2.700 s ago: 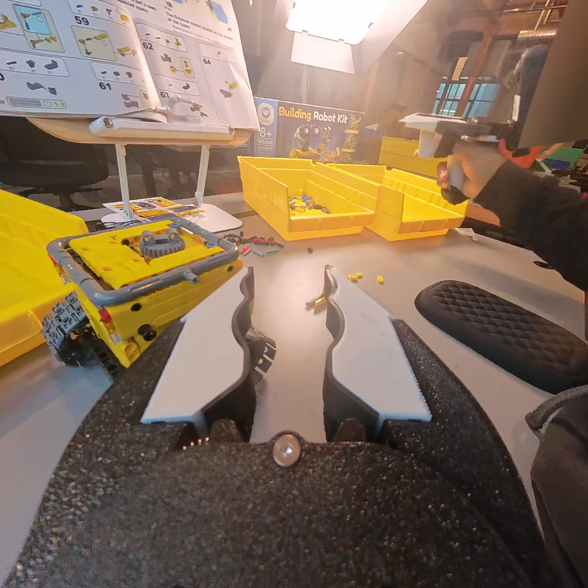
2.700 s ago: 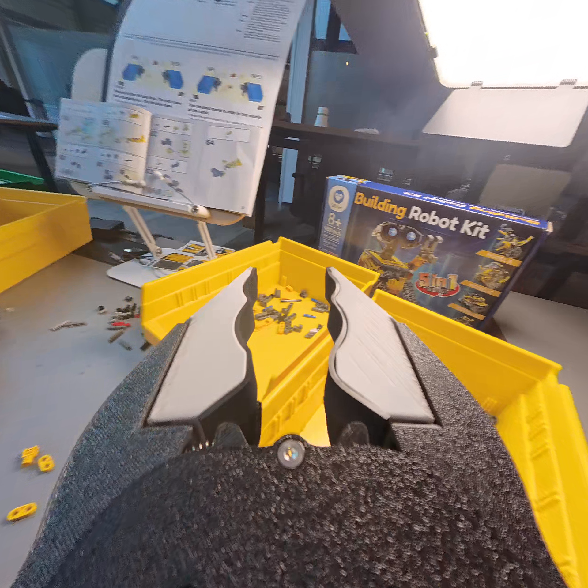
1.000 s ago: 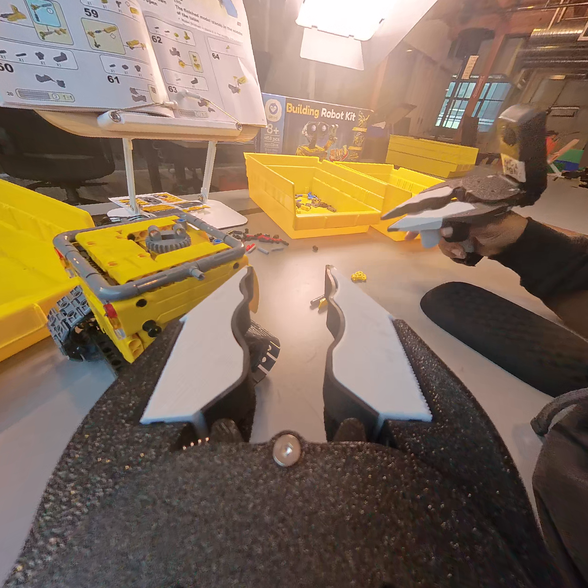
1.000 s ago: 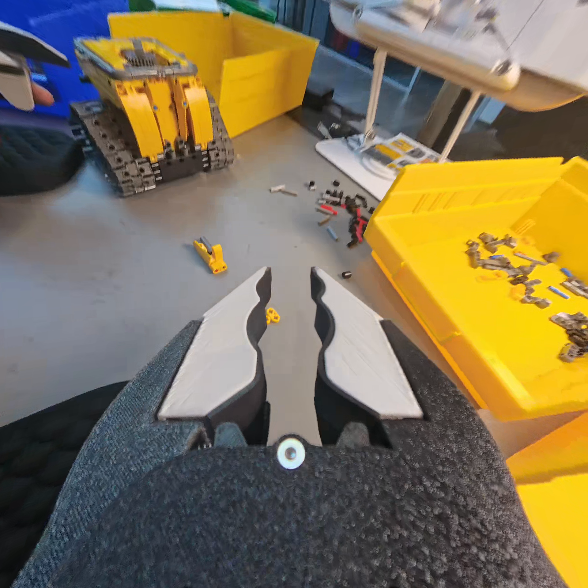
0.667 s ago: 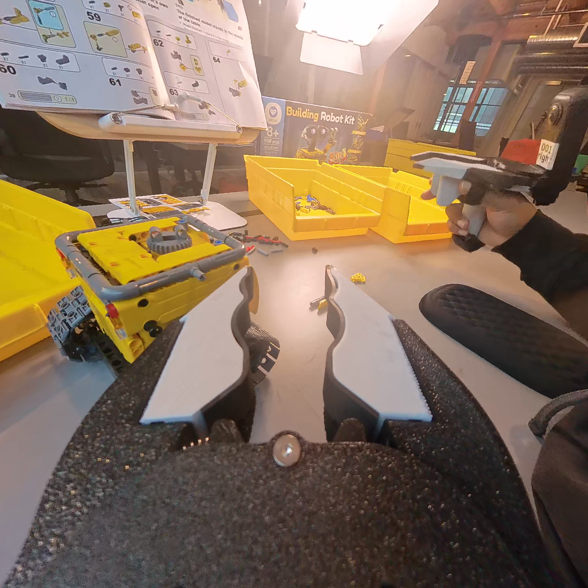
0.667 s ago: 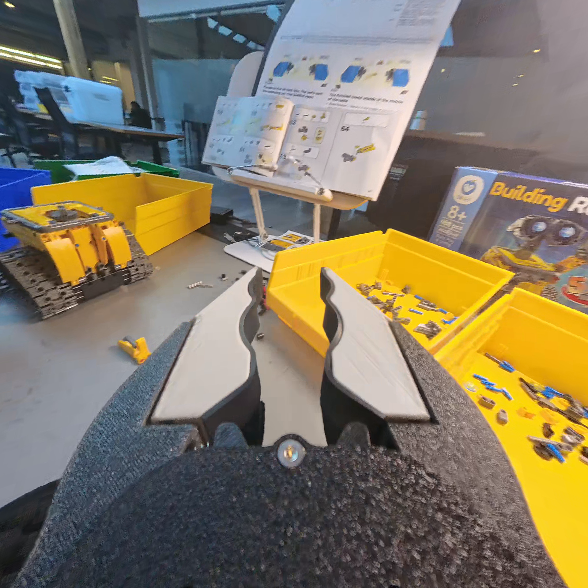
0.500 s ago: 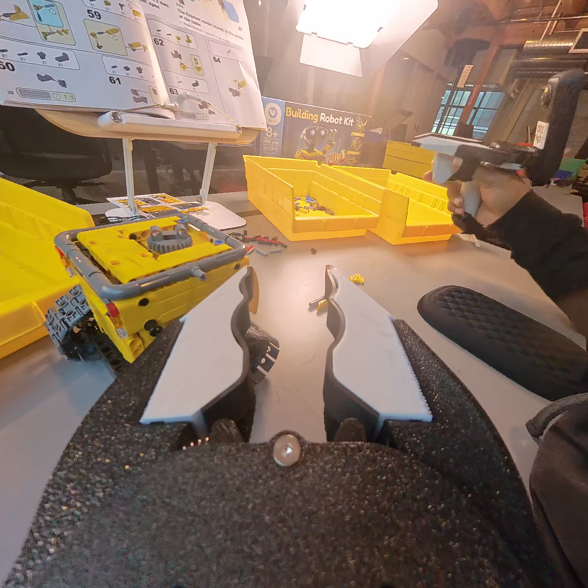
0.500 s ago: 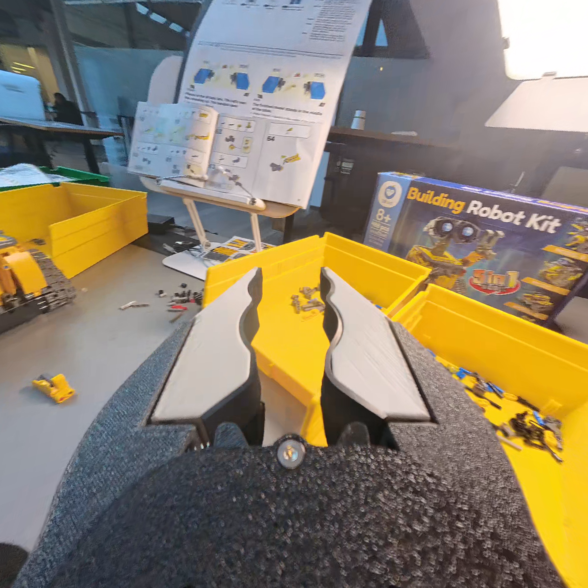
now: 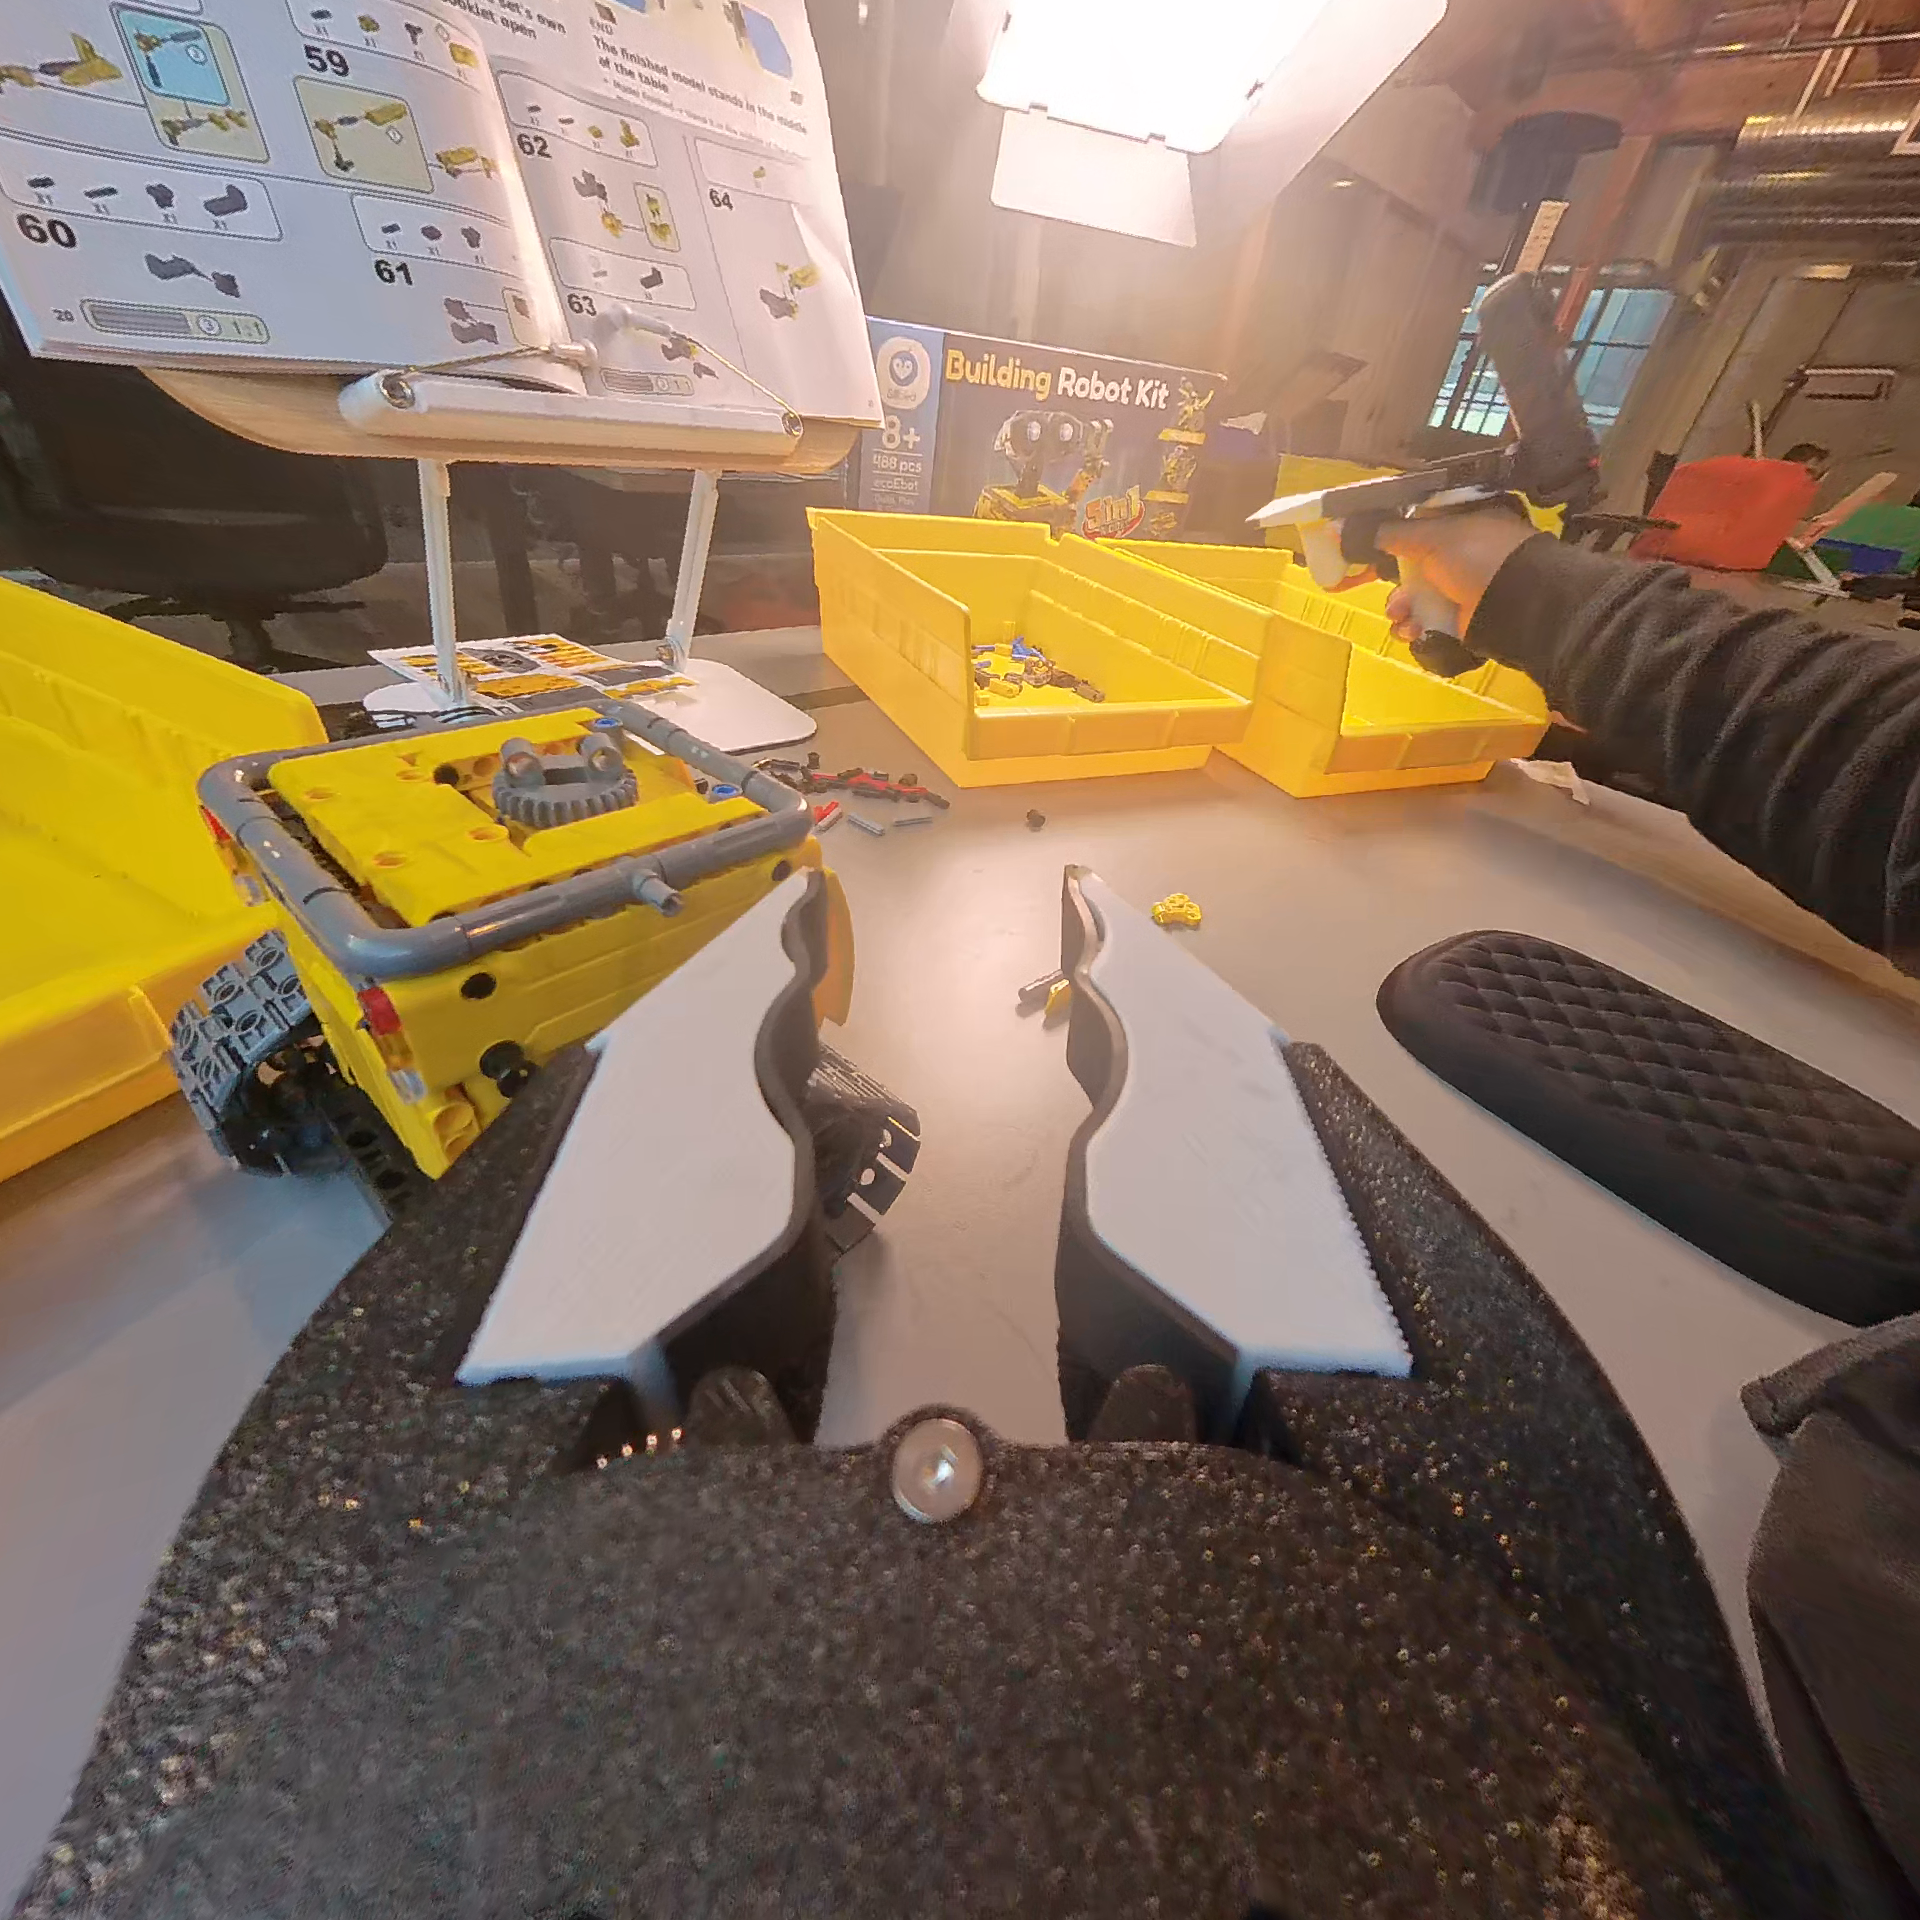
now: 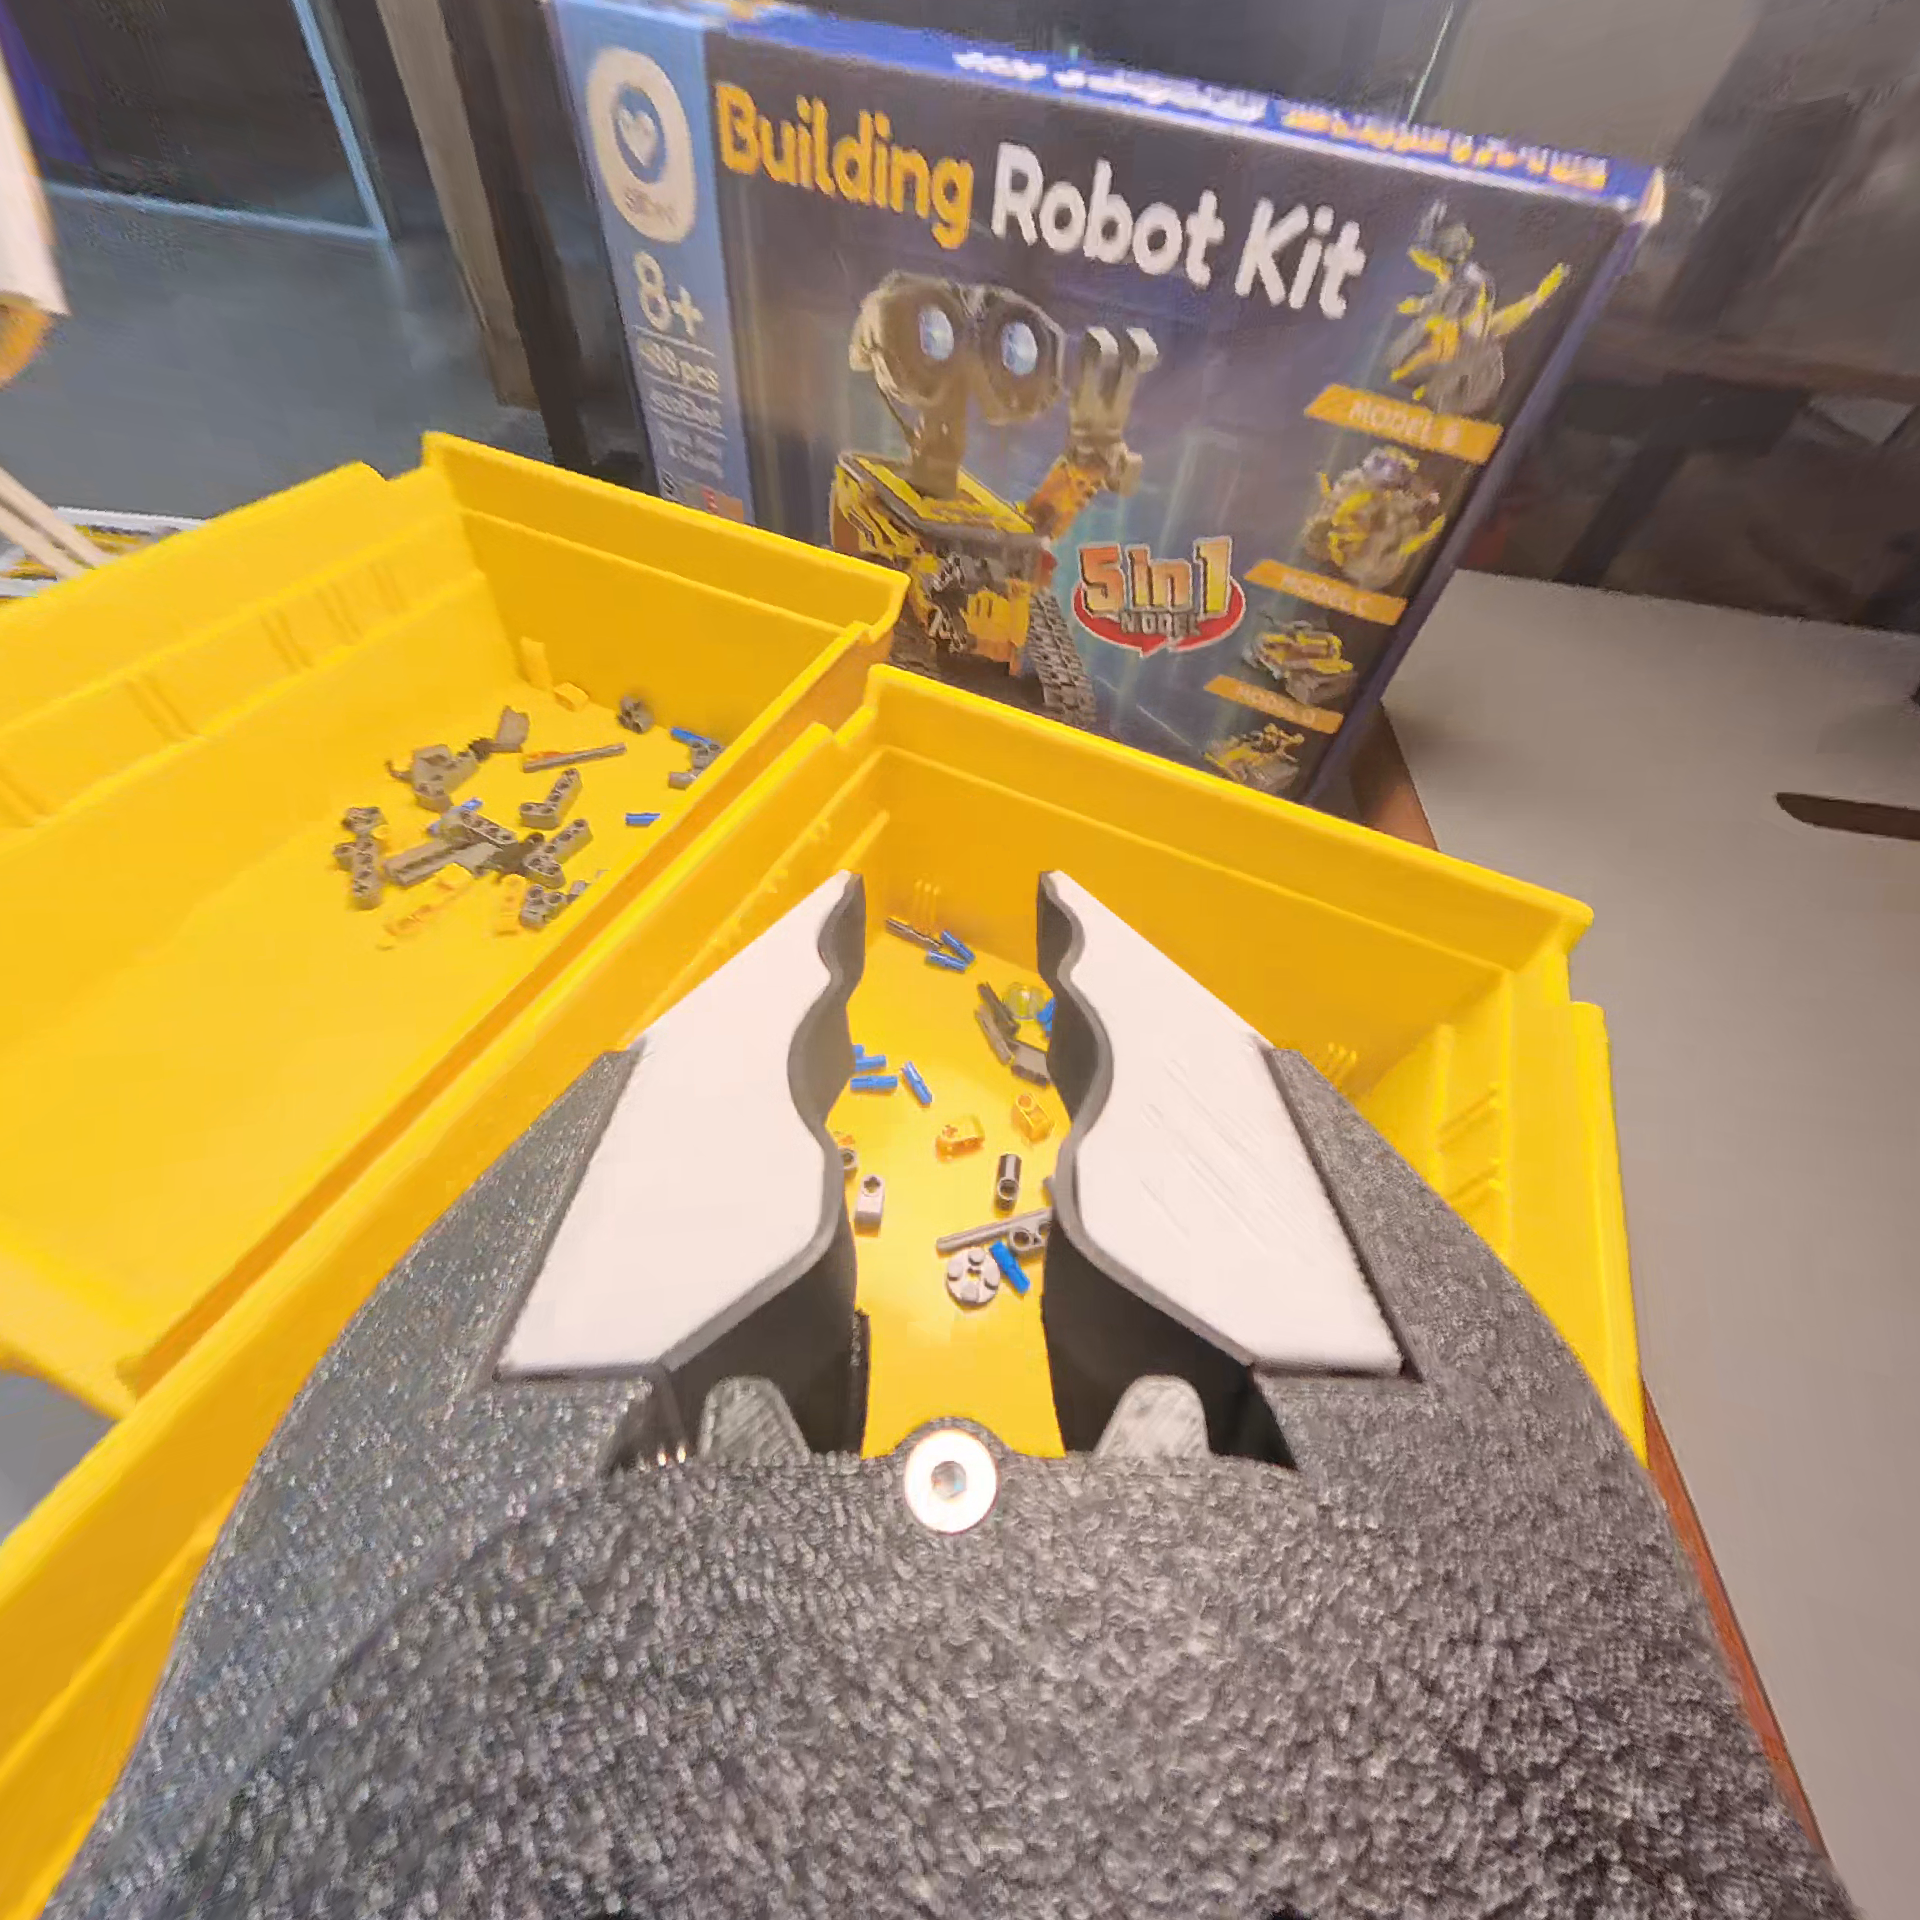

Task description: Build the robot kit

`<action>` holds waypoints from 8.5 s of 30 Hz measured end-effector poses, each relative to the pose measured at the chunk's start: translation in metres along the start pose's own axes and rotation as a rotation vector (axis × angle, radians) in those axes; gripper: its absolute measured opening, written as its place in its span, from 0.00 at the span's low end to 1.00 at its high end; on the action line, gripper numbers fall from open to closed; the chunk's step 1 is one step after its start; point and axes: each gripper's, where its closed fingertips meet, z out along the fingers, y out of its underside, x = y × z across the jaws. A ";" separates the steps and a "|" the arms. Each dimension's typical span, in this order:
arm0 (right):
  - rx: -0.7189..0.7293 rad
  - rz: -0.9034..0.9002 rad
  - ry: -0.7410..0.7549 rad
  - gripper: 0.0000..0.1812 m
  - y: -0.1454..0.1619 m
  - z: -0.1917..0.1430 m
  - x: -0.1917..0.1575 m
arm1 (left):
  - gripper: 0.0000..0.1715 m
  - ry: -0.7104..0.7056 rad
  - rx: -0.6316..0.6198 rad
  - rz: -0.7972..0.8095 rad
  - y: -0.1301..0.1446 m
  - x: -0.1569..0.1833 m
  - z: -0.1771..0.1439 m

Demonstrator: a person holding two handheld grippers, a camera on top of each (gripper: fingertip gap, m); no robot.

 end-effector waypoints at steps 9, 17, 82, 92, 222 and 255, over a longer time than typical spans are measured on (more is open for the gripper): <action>-0.179 0.064 0.025 0.18 0.049 0.039 0.023 | 0.26 -0.013 -0.038 -0.003 0.005 -0.002 0.004; -0.404 0.050 0.011 0.12 0.093 0.052 0.028 | 0.25 -0.023 -0.070 -0.006 0.010 -0.004 0.008; -0.749 -0.210 -0.329 0.02 0.120 0.004 -0.009 | 0.25 -0.033 -0.093 -0.028 0.014 -0.009 0.013; -0.433 -0.506 -0.272 0.02 0.026 -0.031 -0.045 | 0.26 -0.011 -0.034 -0.042 0.006 -0.008 0.007; -0.232 -0.138 0.061 0.14 0.038 0.042 0.048 | 0.28 -0.043 -0.068 0.051 0.010 -0.002 0.011; -0.525 -0.515 -0.724 0.02 0.102 0.017 -0.369 | 0.28 0.034 0.050 0.015 -0.006 0.005 -0.002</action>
